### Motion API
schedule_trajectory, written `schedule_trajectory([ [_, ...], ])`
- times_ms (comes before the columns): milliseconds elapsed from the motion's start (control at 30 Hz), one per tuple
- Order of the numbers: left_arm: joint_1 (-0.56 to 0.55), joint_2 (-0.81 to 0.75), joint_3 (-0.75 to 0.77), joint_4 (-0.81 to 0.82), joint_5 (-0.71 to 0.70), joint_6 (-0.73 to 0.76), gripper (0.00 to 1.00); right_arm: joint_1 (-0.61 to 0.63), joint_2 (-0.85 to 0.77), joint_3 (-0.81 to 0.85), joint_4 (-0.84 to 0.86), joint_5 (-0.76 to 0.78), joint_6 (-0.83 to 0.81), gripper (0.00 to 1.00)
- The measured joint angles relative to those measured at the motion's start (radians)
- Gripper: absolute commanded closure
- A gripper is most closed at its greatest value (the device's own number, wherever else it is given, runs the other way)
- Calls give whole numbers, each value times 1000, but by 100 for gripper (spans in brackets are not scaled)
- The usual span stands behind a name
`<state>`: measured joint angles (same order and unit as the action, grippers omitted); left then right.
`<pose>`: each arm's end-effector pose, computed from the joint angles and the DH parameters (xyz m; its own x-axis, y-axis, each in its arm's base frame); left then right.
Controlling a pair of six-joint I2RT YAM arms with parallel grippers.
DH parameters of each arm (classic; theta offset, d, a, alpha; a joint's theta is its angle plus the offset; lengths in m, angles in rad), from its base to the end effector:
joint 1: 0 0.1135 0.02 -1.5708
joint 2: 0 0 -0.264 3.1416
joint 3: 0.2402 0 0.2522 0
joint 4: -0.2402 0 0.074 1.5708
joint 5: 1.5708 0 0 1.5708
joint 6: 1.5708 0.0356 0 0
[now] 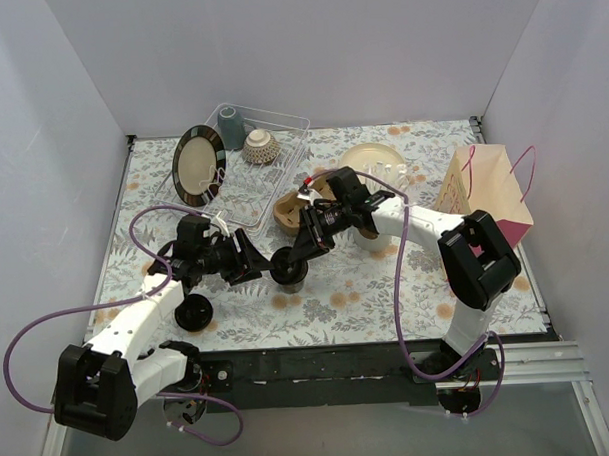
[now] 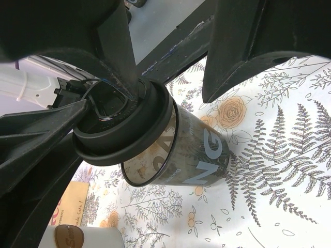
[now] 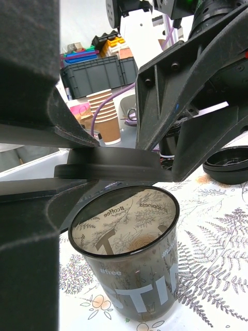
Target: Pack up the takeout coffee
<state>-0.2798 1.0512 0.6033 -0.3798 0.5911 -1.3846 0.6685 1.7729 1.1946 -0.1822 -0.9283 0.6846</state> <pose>0.1923 -0.0759 0.2144 -0.7125 -0.6443 0.2780 -0.5860 0.3283 -0.7408 0.2805 0.2579 0.2228 -0.9417 -0.2609 -0.2123 -0.2983 0.3559 0.8856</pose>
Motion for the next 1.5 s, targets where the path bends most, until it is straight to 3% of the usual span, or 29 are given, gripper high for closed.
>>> schedule_trajectory([
  [1500, 0, 37, 0, 16, 21, -19, 49, -49, 10, 0, -39, 0, -25, 59],
])
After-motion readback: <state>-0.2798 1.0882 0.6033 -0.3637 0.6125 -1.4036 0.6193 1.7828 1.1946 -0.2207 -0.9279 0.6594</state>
